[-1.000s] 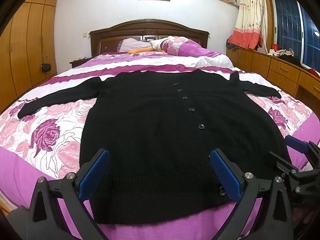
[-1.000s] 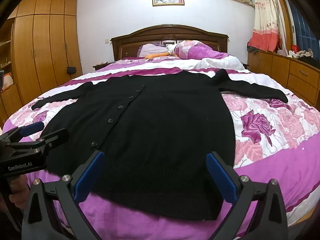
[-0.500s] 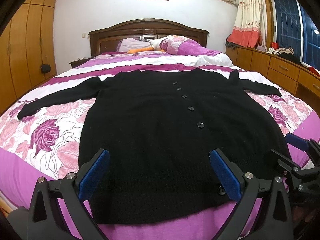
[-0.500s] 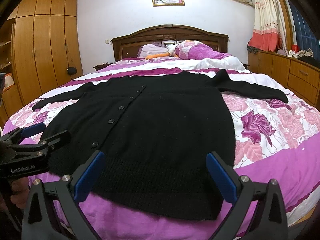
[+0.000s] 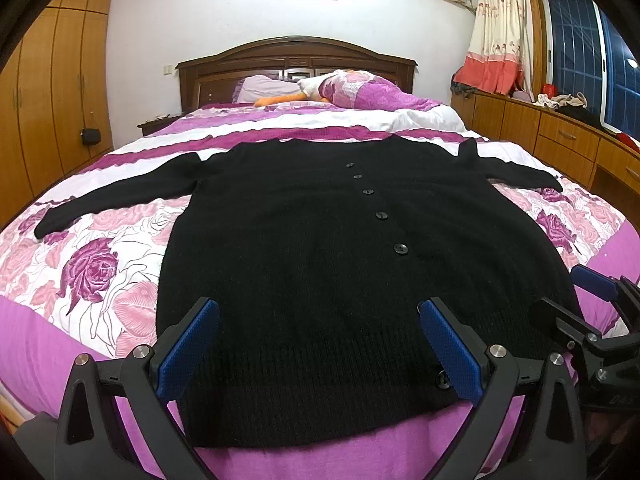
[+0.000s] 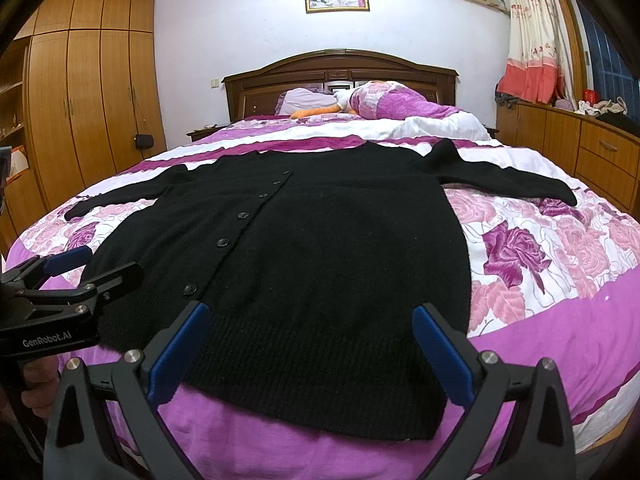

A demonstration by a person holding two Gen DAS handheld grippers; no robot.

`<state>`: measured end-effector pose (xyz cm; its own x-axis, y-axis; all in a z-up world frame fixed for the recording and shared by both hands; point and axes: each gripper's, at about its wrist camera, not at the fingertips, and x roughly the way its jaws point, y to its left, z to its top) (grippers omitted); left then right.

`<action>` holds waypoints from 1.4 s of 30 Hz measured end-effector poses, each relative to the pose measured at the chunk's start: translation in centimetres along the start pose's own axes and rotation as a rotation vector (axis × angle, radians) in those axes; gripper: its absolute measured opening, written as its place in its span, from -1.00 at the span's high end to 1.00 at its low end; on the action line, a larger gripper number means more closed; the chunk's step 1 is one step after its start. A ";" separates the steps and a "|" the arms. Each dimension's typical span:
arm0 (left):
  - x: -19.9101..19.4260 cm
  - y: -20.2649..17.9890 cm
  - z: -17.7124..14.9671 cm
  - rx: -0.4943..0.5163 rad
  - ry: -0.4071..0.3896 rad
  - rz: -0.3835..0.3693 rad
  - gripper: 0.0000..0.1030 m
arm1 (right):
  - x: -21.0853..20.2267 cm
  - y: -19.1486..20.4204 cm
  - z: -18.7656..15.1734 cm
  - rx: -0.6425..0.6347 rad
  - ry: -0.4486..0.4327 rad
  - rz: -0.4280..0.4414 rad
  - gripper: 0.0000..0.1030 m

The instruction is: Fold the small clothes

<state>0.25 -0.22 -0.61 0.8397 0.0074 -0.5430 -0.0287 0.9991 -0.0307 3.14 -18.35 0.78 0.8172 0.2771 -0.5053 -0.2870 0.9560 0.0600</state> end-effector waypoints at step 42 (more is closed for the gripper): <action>0.1 0.8 0.5 -0.040 0.025 0.001 -0.70 | 0.6 0.7 0.0 -0.006 0.013 0.007 -0.99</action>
<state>0.59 0.65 -0.26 0.8257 0.0072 -0.5641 -0.0518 0.9967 -0.0632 3.43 -17.55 0.49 0.8085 0.2827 -0.5161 -0.2960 0.9534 0.0585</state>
